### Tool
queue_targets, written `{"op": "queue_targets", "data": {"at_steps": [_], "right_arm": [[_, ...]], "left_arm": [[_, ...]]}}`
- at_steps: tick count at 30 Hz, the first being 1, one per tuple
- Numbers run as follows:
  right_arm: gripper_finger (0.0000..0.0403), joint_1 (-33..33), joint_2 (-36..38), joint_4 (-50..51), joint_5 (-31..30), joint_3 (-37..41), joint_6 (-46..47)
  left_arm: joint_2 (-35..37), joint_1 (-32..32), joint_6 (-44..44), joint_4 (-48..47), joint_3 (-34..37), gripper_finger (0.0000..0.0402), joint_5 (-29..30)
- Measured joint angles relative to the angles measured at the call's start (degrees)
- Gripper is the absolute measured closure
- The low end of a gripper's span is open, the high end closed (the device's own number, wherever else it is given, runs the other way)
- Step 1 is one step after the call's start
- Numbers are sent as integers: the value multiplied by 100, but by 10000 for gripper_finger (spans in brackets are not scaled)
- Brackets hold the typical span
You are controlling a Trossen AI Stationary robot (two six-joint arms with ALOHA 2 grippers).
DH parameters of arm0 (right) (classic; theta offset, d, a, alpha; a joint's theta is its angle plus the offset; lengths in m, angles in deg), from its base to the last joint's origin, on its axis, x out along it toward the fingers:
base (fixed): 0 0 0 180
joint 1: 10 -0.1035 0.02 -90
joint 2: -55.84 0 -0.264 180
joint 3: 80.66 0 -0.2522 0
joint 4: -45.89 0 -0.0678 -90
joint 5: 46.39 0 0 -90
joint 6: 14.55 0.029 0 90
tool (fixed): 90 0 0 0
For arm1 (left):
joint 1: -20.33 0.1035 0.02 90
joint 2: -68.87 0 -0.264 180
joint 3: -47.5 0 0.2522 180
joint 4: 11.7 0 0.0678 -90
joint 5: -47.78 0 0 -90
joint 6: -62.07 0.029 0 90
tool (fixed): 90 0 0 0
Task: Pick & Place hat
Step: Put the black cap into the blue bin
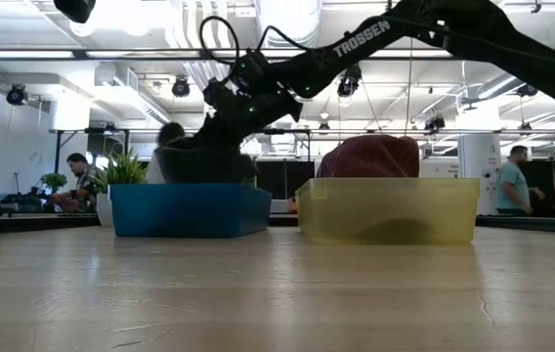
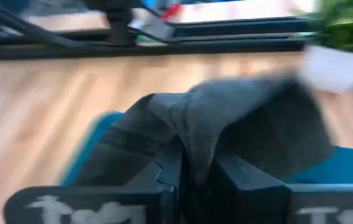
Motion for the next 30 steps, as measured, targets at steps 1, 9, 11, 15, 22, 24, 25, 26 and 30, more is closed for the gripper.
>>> {"op": "queue_targets", "data": {"at_steps": [1, 9, 11, 15, 22, 24, 25, 26, 30], "right_arm": [[360, 14, 1, 5, -178, -25, -102], [300, 154, 27, 733, -676, -216, -480], [278, 150, 66, 830, -823, -215, -486], [230, 140, 345, 1283, -1159, -258, -642], [161, 177, 737, 3115, -1362, -493, -538], [153, 185, 907, 3610, -1360, -470, -371], [151, 184, 979, 3814, -1357, -415, -317], [150, 157, 1035, 4013, -1361, -334, -283], [152, -49, 1002, 4196, -1703, 28, -216]], "left_arm": [[0, 0, 0, 0, 0, 401, 0], [0, -1, 1, 0, 0, 401, -1], [0, -1, 0, 0, 0, 401, 0], [0, -1, 1, 0, 0, 401, 0], [0, 1, -1, 0, 0, 401, 0], [0, 0, -1, 0, 0, 401, 0], [0, -1, -1, 0, 0, 401, 0], [0, -1, -1, 0, 0, 401, 0], [0, -1, 1, 0, 0, 401, 0]]}}
